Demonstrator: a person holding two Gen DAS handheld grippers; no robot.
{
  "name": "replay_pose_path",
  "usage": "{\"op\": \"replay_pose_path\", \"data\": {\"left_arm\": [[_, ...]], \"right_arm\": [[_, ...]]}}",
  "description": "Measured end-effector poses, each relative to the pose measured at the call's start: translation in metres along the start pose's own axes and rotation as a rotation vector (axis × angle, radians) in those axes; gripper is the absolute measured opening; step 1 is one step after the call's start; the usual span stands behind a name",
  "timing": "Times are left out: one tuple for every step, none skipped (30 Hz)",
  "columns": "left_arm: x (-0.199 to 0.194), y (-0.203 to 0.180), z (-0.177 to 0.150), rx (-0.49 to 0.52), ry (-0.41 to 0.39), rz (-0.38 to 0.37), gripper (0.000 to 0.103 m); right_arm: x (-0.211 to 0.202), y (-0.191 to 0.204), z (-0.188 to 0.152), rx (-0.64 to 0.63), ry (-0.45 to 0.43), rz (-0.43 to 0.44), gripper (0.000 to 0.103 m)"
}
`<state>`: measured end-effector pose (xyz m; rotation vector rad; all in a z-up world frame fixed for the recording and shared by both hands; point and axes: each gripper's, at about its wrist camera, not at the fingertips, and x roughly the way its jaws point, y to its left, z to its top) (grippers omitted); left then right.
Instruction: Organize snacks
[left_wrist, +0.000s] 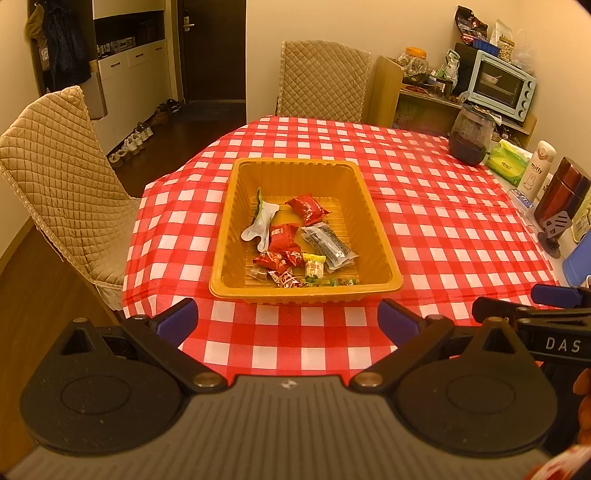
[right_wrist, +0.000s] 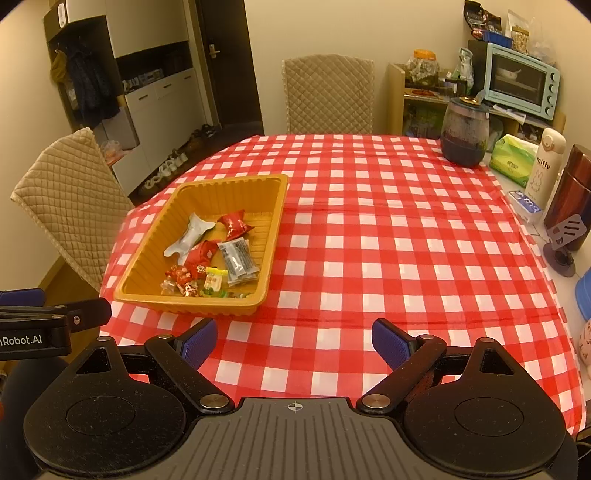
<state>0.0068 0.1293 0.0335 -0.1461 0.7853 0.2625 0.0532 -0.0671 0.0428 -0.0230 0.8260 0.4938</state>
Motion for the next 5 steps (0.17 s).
{"op": "replay_pose_path", "data": {"left_arm": [[0.0001,-0.0008,-0.0004,0.001,-0.003,-0.003,0.103],[0.0001,-0.0004,-0.0005,0.002,-0.007,-0.007,0.103],[-0.0003,-0.0012,-0.001,0.002,-0.011,-0.011,0.103],[0.0002,-0.0006,-0.0006,0.002,-0.013,-0.014,0.103],[0.0007,-0.0005,-0.0005,0.0,-0.011,-0.015,0.103]], "right_arm": [[0.0002,-0.0002,-0.0011,0.0,0.001,0.0,0.09],[0.0008,-0.0003,-0.0021,0.001,0.002,0.0,0.09],[0.0009,-0.0003,-0.0028,0.002,0.001,0.0,0.09],[0.0009,-0.0003,-0.0028,0.002,0.001,0.0,0.09],[0.0009,-0.0005,-0.0034,0.003,0.0,0.0,0.09]]}}
